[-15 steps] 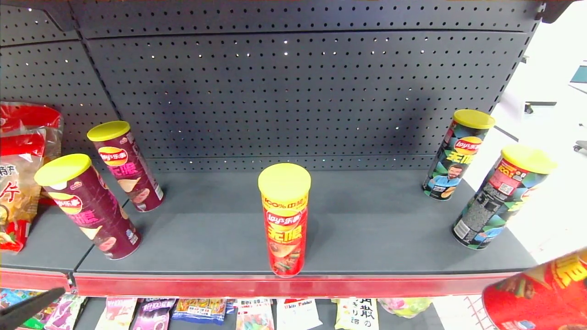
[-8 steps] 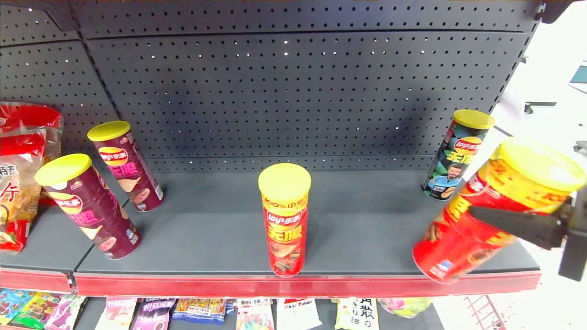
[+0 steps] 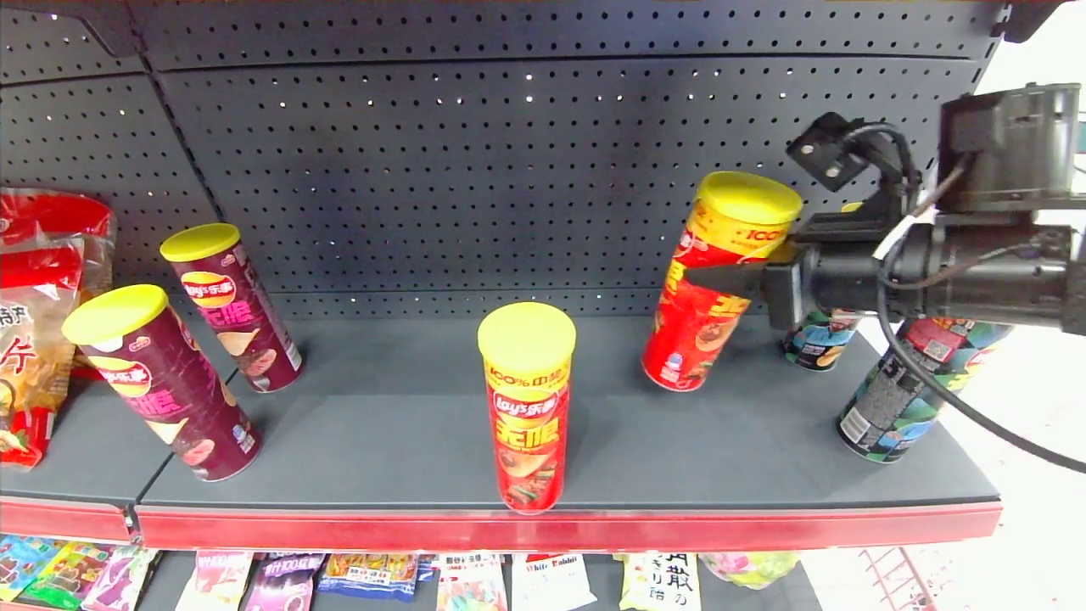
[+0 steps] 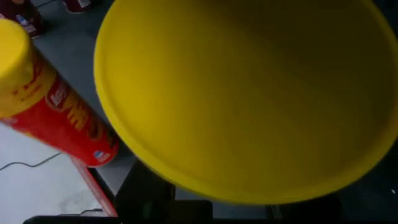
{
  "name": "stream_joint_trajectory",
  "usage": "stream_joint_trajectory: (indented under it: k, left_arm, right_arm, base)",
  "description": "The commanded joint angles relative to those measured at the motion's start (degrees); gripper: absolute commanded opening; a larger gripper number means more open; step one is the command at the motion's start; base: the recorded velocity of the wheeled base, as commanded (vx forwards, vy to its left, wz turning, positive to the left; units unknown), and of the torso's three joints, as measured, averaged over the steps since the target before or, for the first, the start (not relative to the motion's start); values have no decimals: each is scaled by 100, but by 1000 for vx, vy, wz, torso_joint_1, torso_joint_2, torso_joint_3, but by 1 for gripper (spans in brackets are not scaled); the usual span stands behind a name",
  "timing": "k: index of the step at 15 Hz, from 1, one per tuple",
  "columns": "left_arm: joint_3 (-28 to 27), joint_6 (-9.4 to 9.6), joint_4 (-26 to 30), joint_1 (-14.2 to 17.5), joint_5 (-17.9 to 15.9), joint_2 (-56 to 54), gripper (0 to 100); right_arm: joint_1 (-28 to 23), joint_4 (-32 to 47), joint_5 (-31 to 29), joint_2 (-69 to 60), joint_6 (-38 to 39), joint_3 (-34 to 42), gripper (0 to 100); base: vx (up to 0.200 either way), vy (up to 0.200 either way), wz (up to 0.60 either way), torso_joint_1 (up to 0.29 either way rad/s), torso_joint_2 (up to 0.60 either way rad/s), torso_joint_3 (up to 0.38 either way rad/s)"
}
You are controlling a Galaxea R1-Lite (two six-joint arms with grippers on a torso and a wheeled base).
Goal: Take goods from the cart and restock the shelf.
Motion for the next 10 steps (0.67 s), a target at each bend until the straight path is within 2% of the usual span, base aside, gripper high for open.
stream_joint_trajectory:
  k: [1, 4, 10]
  left_arm:
    - [-10, 8, 1, 0, -1, 21, 100]
    - [-10, 69, 1, 0, -1, 3, 100]
    - [-1, 78, 1, 0, -1, 12, 100]
  right_arm:
    - [206, -5, 21, 831, -36, -537, 0]
    - [478, 3, -40, 990, -45, -564, 0]
    - [856, -14, -366, 1728, -45, -1214, 0]
  base:
    - [0, 0, 0, 0, 0, 0]
    - [0, 0, 0, 0, 0, 0]
    - [0, 0, 0, 0, 0, 0]
